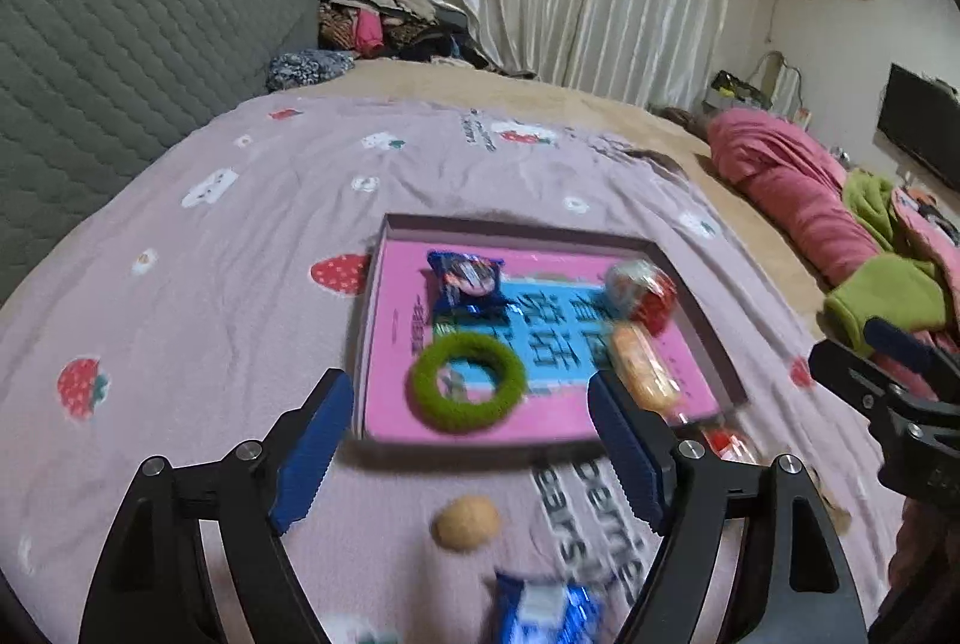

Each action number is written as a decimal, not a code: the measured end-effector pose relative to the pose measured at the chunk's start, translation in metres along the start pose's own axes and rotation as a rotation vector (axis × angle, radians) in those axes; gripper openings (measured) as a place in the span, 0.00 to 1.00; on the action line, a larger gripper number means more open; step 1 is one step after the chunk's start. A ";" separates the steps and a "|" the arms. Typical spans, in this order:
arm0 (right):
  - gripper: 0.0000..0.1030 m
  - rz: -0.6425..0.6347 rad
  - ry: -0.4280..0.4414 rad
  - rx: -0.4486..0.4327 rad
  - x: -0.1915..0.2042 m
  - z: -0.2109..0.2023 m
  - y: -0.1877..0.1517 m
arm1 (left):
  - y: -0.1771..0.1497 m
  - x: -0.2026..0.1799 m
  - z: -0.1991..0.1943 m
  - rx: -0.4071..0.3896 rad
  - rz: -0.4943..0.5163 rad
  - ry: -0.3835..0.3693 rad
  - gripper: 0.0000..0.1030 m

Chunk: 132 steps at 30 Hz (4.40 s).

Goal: Organize objects
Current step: 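Withdraw both open tools back toward the remaining items on the sheet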

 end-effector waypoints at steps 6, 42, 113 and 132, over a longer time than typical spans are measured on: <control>0.91 -0.016 -0.013 0.004 -0.006 -0.044 -0.006 | -0.006 -0.022 -0.043 0.026 0.014 -0.005 0.84; 0.97 -0.028 -0.027 -0.034 -0.033 -0.191 -0.032 | -0.015 -0.060 -0.206 -0.039 0.056 0.051 0.98; 0.99 -0.054 -0.005 0.114 -0.031 -0.133 -0.130 | -0.130 -0.064 -0.120 0.208 0.104 0.058 0.98; 0.99 -0.030 -0.013 0.165 -0.041 -0.103 -0.142 | -0.140 -0.059 -0.094 0.238 0.074 0.026 0.98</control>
Point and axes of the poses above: each gripper's, at about its wrist camera, not at the fingertips, and z roughly the way its jaws point, x to its left, y to its top, the point moved 6 cm from there along z, roughly the way its jaws point, and after that the axes turned 3 degrees about -x, right-handed, at the moved point
